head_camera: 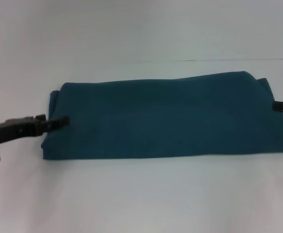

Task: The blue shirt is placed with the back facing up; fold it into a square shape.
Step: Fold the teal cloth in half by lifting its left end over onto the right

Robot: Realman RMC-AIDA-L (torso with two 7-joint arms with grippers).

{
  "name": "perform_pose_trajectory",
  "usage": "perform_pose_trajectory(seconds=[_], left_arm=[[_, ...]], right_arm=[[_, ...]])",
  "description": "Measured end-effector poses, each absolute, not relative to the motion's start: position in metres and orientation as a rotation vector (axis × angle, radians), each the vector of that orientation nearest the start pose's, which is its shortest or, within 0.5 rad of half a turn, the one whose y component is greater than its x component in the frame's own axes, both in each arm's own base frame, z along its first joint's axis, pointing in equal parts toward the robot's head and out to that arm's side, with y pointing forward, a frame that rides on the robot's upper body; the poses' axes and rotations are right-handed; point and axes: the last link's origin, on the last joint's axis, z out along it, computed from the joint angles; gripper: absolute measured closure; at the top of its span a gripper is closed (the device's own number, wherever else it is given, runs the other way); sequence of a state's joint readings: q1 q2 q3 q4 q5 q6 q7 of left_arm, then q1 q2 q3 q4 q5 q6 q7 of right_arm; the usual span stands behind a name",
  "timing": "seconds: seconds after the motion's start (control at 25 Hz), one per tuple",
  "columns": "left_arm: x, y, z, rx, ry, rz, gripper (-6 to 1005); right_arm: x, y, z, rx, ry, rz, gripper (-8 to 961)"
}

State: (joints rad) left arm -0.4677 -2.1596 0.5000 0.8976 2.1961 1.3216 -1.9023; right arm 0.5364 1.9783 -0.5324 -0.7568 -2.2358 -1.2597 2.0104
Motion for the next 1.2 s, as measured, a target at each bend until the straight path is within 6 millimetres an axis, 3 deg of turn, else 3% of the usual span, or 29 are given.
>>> perform_pose_trajectory(seconds=[0.52, 1.2], left_arm=[[-0.333, 0.319, 0.029, -2.211, -1.3, -0.452, 120], [-0.327, 0.317, 0.018, -2.298, -1.271, -0.416, 128]], right_arm=[[0.343, 0.359, 0.092, -2.097, 1.413, 0.433, 378], [0.352, 0.355, 0.086, -2.075, 1.429, 0.384, 381]])
